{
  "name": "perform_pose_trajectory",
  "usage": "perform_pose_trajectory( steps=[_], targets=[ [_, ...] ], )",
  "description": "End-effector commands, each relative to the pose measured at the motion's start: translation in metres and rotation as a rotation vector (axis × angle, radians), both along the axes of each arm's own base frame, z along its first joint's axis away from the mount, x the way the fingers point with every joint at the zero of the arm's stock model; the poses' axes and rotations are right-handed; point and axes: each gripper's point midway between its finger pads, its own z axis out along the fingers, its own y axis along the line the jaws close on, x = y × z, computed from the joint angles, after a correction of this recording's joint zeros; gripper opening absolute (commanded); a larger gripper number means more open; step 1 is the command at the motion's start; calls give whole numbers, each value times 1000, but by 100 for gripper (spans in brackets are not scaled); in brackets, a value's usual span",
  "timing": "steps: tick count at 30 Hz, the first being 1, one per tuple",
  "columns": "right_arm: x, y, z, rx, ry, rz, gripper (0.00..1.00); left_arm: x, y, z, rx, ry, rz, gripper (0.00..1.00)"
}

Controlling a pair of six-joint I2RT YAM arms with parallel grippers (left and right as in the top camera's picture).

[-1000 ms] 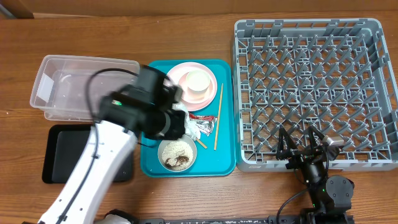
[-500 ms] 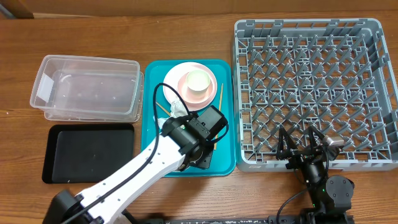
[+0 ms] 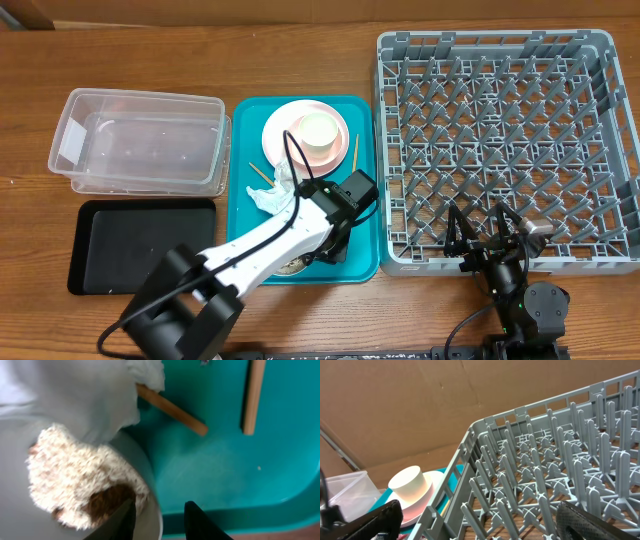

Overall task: Sort waste into correct bins and load items into the dishwasher
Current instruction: 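Reach the left gripper to the small bowl of food scraps and grasp it, then carry the bowl left and tip scraps onto the black tray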

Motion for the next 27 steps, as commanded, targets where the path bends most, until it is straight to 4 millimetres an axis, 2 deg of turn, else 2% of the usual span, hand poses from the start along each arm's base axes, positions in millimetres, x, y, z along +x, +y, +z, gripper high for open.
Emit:
perform_pose_trajectory(
  steps=[1,4,7,11,15,19,23,27],
  targets=[
    [0,0,3,4,-12,-2,100,0,3,-10,35,6,8,31],
    [0,0,3,4,-12,-2,100,-1,5,-11,43,12,9,10],
    [0,0,3,4,-12,-2,100,1,4,-8,39,-2,9,4],
    [0,0,2,4,-12,-2,100,4,2,1,25,-14,2,4],
    [0,0,3,5,-12,-2,100,4,3,21,25,-13,-27,4],
    [0,0,3,4,-12,-2,100,3,12,54,17,-10,-39,4],
    [0,0,2,4,-12,-2,100,1,23,88,-78,-25,-25,4],
    [0,0,2,4,-12,-2,100,1,46,119,-198,-43,32,4]
  ],
)
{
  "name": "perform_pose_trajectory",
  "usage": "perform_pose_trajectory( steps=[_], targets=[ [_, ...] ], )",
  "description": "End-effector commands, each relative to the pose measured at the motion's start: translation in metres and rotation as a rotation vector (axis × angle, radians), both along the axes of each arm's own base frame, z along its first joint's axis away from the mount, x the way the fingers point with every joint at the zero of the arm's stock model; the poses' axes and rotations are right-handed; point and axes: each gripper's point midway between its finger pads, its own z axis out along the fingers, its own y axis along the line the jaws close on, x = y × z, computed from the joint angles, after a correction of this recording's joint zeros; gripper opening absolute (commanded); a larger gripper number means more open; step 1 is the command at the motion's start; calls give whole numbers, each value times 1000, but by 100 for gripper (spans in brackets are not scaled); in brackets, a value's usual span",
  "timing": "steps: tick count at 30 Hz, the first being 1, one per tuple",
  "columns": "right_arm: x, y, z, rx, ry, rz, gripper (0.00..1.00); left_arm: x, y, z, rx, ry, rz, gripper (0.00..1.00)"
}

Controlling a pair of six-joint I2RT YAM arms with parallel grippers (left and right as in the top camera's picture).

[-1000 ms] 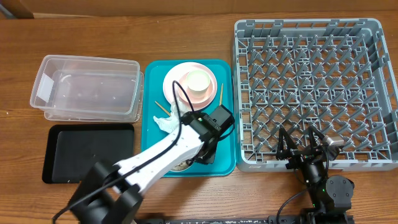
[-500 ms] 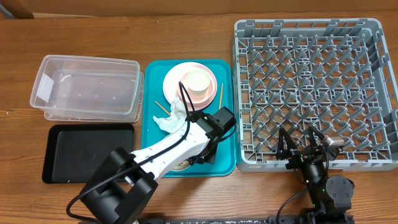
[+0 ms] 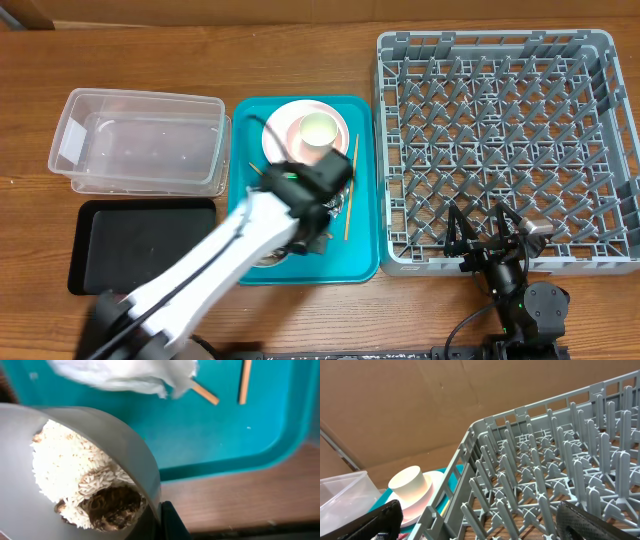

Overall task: Sort waste into correct bins and load items into the dishwasher
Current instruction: 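Carry the bowl left and tip scraps onto the black tray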

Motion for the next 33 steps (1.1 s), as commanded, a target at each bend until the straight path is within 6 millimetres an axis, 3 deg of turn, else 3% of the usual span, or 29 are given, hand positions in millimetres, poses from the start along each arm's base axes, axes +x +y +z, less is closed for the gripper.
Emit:
perform_pose_trajectory(
  steps=[1,7,13,18,22,28,33],
  targets=[
    [0,0,3,5,-12,-3,100,5,17,38,-147,-47,29,4],
    [0,0,2,5,-12,-3,100,22,79,72,-283,-153,211,4],
    [0,0,2,5,-12,-3,100,32,126,90,-530,-229,350,4],
    [0,0,2,5,-12,-3,100,39,169,81,-791,-346,517,4],
    [0,0,2,5,-12,-3,100,38,192,67,-938,-442,613,4],
    [0,0,2,5,-12,-3,100,32,211,59,-1134,-637,635,4],
    [0,0,3,5,-12,-3,100,31,232,43,-1184,-750,670,4]
  ],
)
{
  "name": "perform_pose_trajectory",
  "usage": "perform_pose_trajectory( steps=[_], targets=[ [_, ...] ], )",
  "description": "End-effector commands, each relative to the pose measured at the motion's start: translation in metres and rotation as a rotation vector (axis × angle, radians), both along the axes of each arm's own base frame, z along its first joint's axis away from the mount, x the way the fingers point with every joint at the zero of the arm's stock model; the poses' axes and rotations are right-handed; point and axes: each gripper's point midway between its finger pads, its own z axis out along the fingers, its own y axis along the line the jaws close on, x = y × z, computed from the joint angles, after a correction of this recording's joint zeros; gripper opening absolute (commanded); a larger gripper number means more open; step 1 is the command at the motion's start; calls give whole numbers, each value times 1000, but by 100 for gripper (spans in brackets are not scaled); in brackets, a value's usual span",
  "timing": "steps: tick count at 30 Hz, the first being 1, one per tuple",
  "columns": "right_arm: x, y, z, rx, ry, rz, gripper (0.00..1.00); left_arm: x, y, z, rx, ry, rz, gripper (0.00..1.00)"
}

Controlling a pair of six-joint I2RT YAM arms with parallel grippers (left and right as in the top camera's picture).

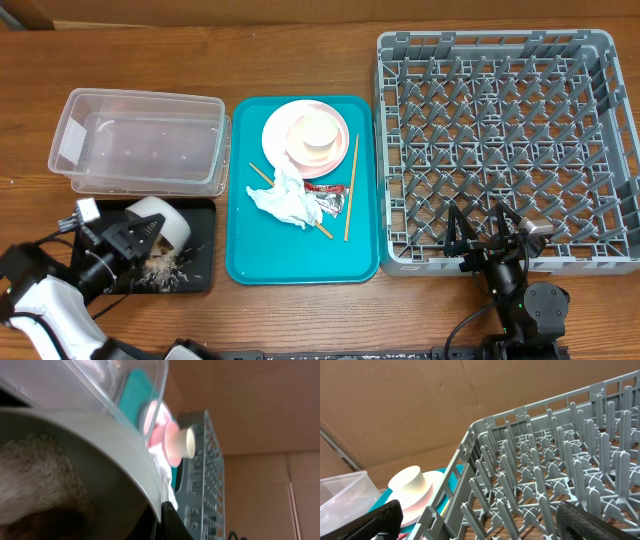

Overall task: Sort waste into correct bins and load items into the dishwasher
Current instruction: 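Carry the bowl left and tip scraps onto the black tray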

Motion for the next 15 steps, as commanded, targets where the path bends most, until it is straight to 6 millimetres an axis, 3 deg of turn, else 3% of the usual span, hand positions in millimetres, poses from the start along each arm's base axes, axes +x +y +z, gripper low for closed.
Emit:
perform_pose_trajectory(
  steps=[1,4,15],
  targets=[
    [0,0,2,4,-12,-3,100,3,8,6,-60,-170,25,4],
    [0,0,3,4,-12,-3,100,5,13,-4,-98,-164,37,4],
    [0,0,2,4,-12,-3,100,12,19,7,-271,-288,56,4]
  ],
)
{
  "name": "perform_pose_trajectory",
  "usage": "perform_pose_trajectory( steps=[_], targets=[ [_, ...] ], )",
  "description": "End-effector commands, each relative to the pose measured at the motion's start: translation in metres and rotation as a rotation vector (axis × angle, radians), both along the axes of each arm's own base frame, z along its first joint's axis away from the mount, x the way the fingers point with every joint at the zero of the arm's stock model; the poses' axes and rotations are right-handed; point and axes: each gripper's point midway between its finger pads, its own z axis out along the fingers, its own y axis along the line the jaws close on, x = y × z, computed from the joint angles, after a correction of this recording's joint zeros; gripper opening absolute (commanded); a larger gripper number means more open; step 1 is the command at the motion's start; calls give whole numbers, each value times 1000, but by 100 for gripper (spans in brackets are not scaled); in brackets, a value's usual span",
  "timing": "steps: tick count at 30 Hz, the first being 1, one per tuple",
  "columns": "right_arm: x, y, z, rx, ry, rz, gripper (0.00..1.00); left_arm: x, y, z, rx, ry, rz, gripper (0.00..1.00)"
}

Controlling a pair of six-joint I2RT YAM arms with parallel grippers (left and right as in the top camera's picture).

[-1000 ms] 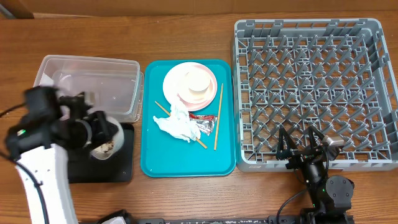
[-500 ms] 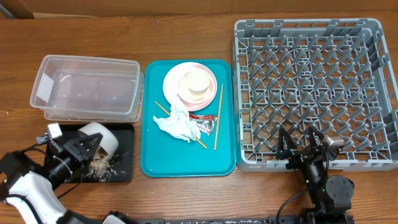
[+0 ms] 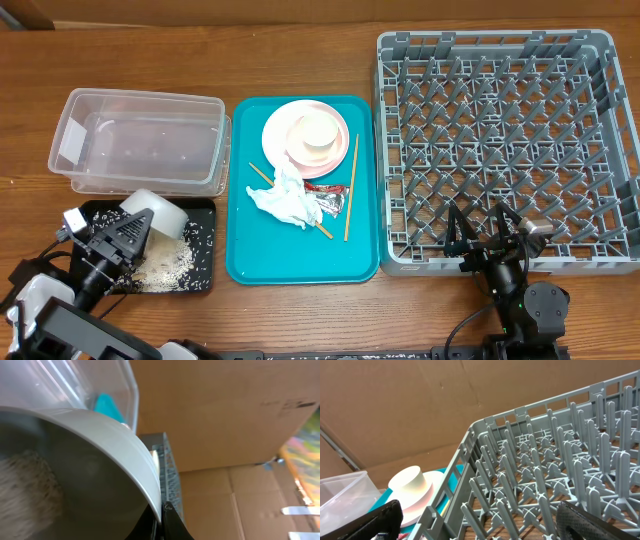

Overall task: Sort waste into correct bins and load items into the dishwasher
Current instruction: 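Carry the bowl left and tip scraps onto the black tray, then return the emptied bowl to the teal tray with the left gripper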

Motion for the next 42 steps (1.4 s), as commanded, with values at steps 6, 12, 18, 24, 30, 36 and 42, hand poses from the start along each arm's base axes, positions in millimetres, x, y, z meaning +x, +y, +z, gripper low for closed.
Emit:
perform_pose_trajectory(
  steps=[6,12,18,24,30,36,42],
  targets=[
    [0,0,2,4,-12,-2,100,0,0,15,-83,-70,19,7],
    [0,0,3,4,-12,-2,100,-1,-2,15,-107,-54,20,7],
    [0,0,2,4,-12,-2,100,-4,-7,9,-130,9,14,4],
    [0,0,3,4,-12,-2,100,-15,-23,13,-150,114,-17,4],
    [0,0,2,4,-12,-2,100,-31,-42,57,-34,133,-102,4],
    [0,0,2,4,-12,-2,100,-41,-63,85,108,122,-146,4],
    [0,0,2,4,-12,-2,100,-46,-87,107,184,117,-181,4]
  ],
)
